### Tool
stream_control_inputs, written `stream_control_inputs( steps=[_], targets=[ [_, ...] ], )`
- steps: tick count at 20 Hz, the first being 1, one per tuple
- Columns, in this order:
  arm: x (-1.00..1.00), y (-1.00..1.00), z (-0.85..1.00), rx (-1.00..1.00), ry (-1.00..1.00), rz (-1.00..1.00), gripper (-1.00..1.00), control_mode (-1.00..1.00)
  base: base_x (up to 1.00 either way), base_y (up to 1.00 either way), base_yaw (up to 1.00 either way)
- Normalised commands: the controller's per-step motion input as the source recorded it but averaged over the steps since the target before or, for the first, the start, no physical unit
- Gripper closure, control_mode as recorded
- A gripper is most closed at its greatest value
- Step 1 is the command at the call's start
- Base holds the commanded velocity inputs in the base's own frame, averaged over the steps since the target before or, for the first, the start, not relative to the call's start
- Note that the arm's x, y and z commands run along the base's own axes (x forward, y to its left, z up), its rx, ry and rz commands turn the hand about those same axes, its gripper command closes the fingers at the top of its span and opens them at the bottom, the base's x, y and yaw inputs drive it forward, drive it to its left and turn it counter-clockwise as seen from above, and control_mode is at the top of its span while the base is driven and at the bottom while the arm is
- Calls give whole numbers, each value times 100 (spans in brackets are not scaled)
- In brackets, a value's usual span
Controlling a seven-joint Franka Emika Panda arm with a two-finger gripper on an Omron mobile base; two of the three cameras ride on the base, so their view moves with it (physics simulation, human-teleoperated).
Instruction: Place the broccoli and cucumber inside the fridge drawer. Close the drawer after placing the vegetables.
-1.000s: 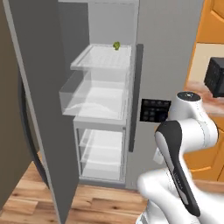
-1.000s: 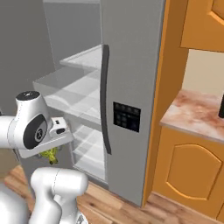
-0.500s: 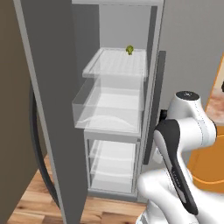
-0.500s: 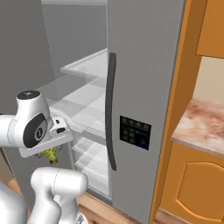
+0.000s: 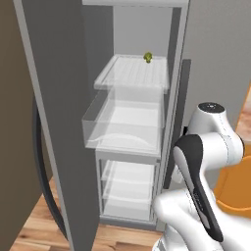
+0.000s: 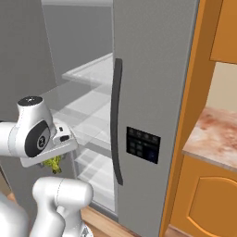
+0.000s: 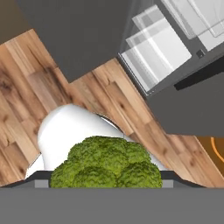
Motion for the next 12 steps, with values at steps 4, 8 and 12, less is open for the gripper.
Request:
stream_control_inputs(
  steps=[4, 8, 12],
  targets=[
    [0, 0, 11, 0, 0, 0, 100, -100, 11, 8, 1],
    [-12, 0, 92, -2, -12, 0, 100, -100, 0, 0, 0],
    [2, 0, 100, -7, -6, 0, 100, -100, 0, 0, 0]
  ],
)
